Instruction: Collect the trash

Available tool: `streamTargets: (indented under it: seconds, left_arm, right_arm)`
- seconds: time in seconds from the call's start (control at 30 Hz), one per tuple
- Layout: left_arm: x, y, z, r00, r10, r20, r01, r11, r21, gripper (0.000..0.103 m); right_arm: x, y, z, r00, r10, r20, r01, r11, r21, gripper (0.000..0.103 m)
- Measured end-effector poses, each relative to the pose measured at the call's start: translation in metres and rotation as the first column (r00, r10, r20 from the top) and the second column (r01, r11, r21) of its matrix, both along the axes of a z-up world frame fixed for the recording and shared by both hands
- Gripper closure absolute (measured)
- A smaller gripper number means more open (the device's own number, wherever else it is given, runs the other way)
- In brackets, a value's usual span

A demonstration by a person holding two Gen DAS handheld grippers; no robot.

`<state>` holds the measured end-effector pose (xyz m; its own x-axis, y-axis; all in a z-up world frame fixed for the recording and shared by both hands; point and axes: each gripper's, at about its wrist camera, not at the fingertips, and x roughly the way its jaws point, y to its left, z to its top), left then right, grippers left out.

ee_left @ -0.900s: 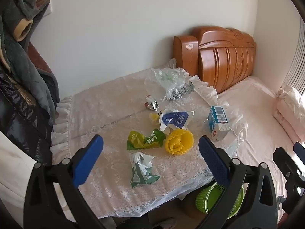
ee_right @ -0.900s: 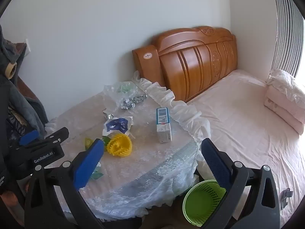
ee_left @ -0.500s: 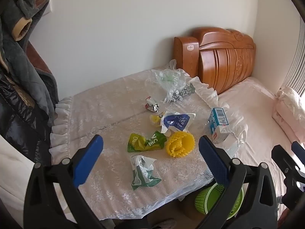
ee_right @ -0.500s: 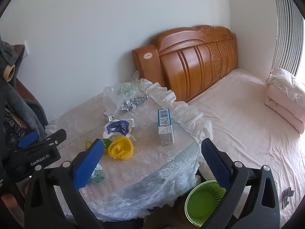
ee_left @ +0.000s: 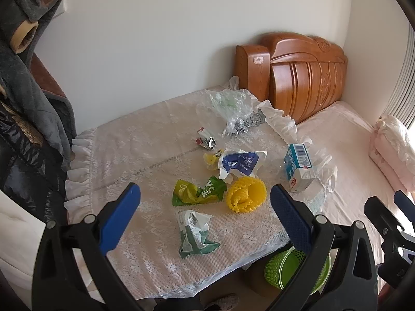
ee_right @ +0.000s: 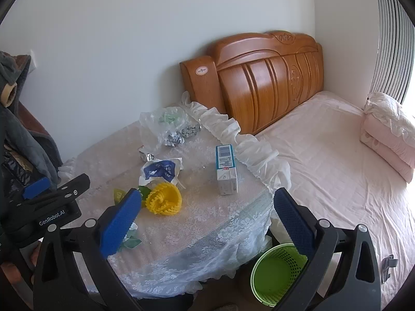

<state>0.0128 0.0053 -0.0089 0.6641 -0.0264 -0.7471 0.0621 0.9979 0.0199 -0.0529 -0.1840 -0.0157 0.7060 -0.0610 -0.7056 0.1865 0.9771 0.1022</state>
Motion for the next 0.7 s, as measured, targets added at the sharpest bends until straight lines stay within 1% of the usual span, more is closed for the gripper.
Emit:
streamTargets:
  seconds: [0.7]
  left_arm:
    - [0.0067, 0.0040, -0.0031, 1.000, 0.006, -0.019, -0.007, 1.000, -0.009, 0.007]
  right_arm:
    - [0.0028, 0.0011, -0.0053, 1.000, -0.001, -0.011, 0.001, 1.000, 0.003, 0.002]
